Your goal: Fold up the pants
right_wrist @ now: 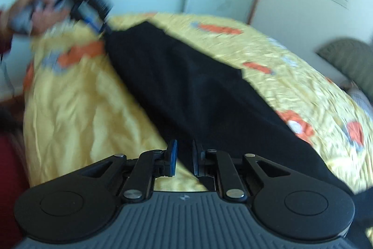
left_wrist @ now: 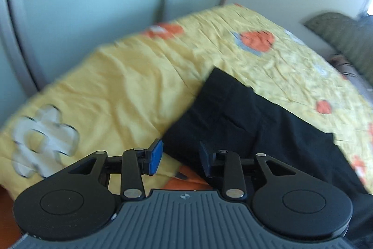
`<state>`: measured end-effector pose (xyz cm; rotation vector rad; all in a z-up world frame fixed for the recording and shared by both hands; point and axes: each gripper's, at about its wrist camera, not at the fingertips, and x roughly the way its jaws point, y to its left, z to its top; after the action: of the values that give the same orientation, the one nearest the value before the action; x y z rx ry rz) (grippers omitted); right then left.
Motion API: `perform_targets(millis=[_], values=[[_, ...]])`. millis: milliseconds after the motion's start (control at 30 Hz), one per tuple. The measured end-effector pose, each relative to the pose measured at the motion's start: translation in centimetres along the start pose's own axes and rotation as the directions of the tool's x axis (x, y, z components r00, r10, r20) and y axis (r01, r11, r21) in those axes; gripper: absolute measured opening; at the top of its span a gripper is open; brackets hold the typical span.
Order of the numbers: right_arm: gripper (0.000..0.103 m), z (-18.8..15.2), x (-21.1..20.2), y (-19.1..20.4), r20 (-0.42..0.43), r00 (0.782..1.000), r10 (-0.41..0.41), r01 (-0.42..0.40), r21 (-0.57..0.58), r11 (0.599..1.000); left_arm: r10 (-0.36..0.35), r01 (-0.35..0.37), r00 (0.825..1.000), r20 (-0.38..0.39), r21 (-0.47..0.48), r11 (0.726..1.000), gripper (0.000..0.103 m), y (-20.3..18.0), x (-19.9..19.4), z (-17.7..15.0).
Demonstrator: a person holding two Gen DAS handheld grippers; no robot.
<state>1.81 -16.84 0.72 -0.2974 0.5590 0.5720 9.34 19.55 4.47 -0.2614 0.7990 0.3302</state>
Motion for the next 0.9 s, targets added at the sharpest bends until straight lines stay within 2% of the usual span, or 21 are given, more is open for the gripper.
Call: perform_targets(millis=[33, 100, 167, 200, 233, 267, 333, 400, 467, 533, 567, 600, 633, 667, 700, 800, 833, 900], values=[[0.014, -0.2, -0.5, -1.1, 0.030, 0.999, -0.032, 0.030, 0.056, 0.998, 0.014, -0.014, 0.999, 0.030, 0.020, 1.000, 0.041, -0.8, -0.6, -0.1], [0.015, -0.9, -0.4, -3.2, 0.037, 0.992, -0.119, 0.112, 0.164, 0.980, -0.036, 0.030, 0.998, 0.061, 0.090, 0.996, 0.045, -2.9, -1.8, -0.5], [0.017, -2.1, 0.7, -5.0, -0.043, 0.991, -0.129, 0.136, 0.255, 0.957, -0.112, 0.097, 0.992, 0.063, 0.203, 0.974, 0.051, -5.8, -2.5, -1.2], [0.017, -2.9, 1.3, -5.5, -0.101, 0.989, -0.112, 0.136, 0.282, 0.950, -0.160, 0.138, 0.985, 0.057, 0.282, 0.950, 0.055, -7.6, -2.9, -2.0], [0.017, -3.7, 1.4, -5.7, -0.137, 0.986, -0.096, 0.133, 0.290, 0.948, -0.202, 0.172, 0.978, 0.049, 0.352, 0.920, 0.058, -9.1, -3.2, -2.8], [0.017, -4.1, 0.6, -5.5, -0.120, 0.989, -0.090, 0.122, 0.289, 0.950, -0.239, 0.202, 0.970, 0.040, 0.412, 0.889, 0.059, -10.5, -3.6, -3.5], [0.017, -4.3, -1.2, -5.8, -0.094, 0.991, -0.091, 0.117, 0.323, 0.939, -0.326, 0.276, 0.945, -0.003, 0.537, 0.797, 0.061, -13.8, -4.0, -5.6], [0.021, -4.5, -2.8, -7.1, -0.055, 0.981, -0.187, 0.194, 0.380, 0.904, -0.407, 0.357, 0.911, -0.068, 0.624, 0.695, 0.061, -16.6, -4.3, -7.6], [0.030, -4.7, -3.6, -9.1, -0.055, 0.945, -0.323, 0.312, 0.449, 0.837, -0.481, 0.430, 0.866, -0.136, 0.694, 0.577, 0.064, -19.4, -4.6, -10.0], [0.042, -4.7, -3.8, -11.2, -0.040, 0.908, -0.417, 0.379, 0.501, 0.778, -0.507, 0.453, 0.842, -0.183, 0.750, 0.482, 0.064, -21.7, -4.6, -12.7], [0.044, -4.7, -3.7, -12.3, -0.030, 0.891, -0.454, 0.404, 0.509, 0.760, -0.521, 0.457, 0.831, -0.195, 0.773, 0.440, 0.064, -22.7, -4.6, -13.8], [0.050, -4.5, -3.4, -13.4, -0.036, 0.870, -0.493, 0.440, 0.508, 0.740, -0.530, 0.457, 0.823, -0.205, 0.792, 0.405, 0.065, -23.4, -4.6, -14.8], [0.059, -4.2, -2.7, -14.7, -0.058, 0.842, -0.536, 0.490, 0.495, 0.718, -0.533, 0.457, 0.818, -0.216, 0.807, 0.374, 0.065, -24.1, -4.6, -15.7], [0.061, -4.1, -2.0, -16.2, -0.087, 0.811, -0.579, 0.545, 0.474, 0.692, -0.541, 0.464, 0.809, -0.230, 0.816, 0.346, 0.065, -24.6, -4.7, -16.6], [0.064, -3.9, -1.1, -17.6, -0.118, 0.782, -0.611, 0.589, 0.457, 0.666, -0.551, 0.476, 0.797, -0.249, 0.819, 0.320, 0.066, -25.0, -4.4, -17.0], [0.066, -4.6, 1.9, -22.7, -0.257, 0.726, -0.638, 0.676, 0.436, 0.594, -0.552, 0.487, 0.788, -0.272, 0.825, 0.287, 0.066, -26.2, -4.0, -18.4], [0.066, -5.1, 3.1, -24.1, -0.310, 0.709, -0.633, 0.699, 0.427, 0.574, -0.554, 0.485, 0.787, -0.272, 0.828, 0.283, 0.066, -26.4, -3.8, -18.7], [0.065, -6.5, 4.7, -26.3, -0.383, 0.673, -0.632, 0.738, 0.393, 0.548, -0.544, 0.461, 0.799, -0.257, 0.843, 0.279, 0.066, -27.2, -3.7, -19.0]])
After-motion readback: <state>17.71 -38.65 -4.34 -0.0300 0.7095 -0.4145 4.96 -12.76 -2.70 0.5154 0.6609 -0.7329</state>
